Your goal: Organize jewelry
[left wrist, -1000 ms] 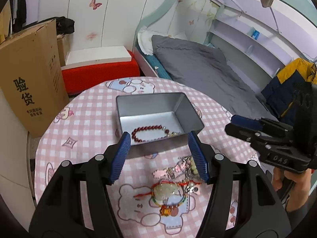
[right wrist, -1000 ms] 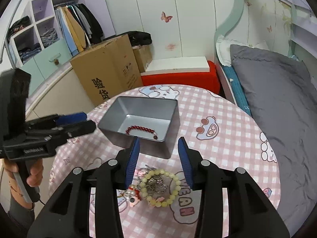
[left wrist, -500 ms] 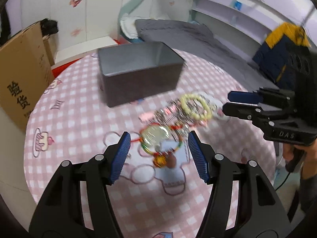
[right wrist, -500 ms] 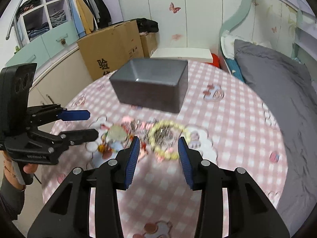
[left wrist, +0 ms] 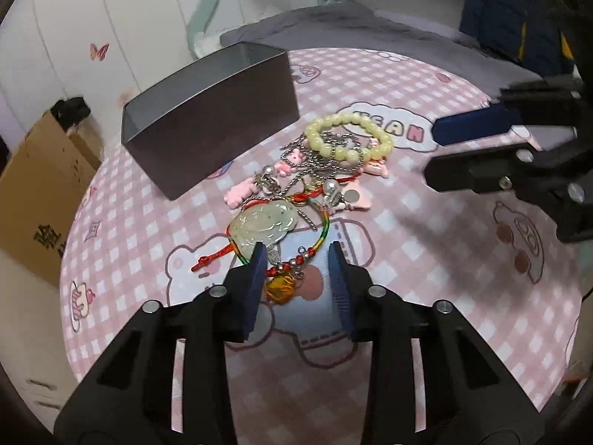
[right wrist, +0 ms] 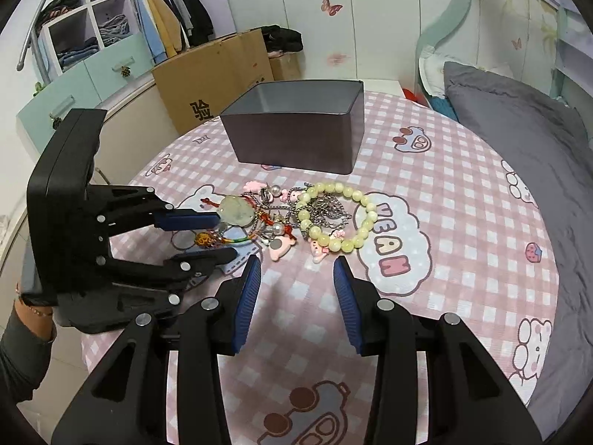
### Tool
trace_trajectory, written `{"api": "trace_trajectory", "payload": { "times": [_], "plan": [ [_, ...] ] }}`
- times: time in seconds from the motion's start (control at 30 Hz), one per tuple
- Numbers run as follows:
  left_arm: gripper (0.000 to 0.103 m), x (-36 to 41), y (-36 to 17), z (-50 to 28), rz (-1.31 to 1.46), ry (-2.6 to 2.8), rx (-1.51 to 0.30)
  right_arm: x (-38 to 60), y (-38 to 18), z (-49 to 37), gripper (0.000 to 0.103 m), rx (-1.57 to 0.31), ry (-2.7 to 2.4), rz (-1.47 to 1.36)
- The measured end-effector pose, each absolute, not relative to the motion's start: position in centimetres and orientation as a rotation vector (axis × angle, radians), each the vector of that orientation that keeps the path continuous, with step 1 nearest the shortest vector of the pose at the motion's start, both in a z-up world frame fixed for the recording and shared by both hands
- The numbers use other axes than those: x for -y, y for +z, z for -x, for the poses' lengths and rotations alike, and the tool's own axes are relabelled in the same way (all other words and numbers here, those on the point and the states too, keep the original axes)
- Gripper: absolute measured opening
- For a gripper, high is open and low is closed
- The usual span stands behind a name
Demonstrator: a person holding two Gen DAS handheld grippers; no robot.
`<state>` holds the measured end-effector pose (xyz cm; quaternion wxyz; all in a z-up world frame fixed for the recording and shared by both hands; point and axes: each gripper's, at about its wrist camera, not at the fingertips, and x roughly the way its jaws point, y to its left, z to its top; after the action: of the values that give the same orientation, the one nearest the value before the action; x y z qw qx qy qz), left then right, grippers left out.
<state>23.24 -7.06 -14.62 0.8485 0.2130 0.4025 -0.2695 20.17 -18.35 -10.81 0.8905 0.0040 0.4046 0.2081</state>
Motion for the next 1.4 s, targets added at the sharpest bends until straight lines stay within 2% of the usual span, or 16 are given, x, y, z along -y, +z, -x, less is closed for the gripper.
{"api": "trace_trajectory", "payload": {
  "times": [0.1, 0.47, 0.73, 0.8, 1.07, 1.17, 1.2, 1.4],
  "plan": [
    [0.010, 6.8, -14.5, -23.4, -0.413, -0.581, -0.862, 18.2, -10.9, -20.3, 0.039, -0.837, 0.434, -0.011],
    [0.009, -0.9, -9.9, -23.9, 0.011, -0.654, -0.834, 15.4, -10.8, -20.6, 0.039, -0.841, 0.489, -0.006],
    [0.009, -4.3, -9.1, -23.8, 0.108, -0.606, -0.807, 10.8, -11.9, -21.8, 0.039, -0.863, 0.530, 0.065],
    [0.009, -4.8, -9.2, -23.8, 0.115, -0.598, -0.806, 9.8, -12.5, -22.4, 0.045, -0.875, 0.516, 0.092],
    [0.009, -7.2, -8.3, -24.0, 0.166, -0.597, -0.769, 8.4, -14.0, -24.3, 0.052, -0.882, 0.447, 0.162],
    [0.009, -7.9, -7.7, -23.9, 0.181, -0.596, -0.753, 8.0, -14.3, -24.4, 0.050, -0.868, 0.447, 0.208],
    [0.009, -8.1, -7.5, -23.9, 0.183, -0.591, -0.745, 8.0, -14.3, -24.4, 0.041, -0.862, 0.446, 0.214],
    [0.009, -8.1, -6.0, -24.1, 0.198, -0.604, -0.718, 8.1, -14.3, -24.2, 0.041, -0.858, 0.447, 0.228]
  ]
}}
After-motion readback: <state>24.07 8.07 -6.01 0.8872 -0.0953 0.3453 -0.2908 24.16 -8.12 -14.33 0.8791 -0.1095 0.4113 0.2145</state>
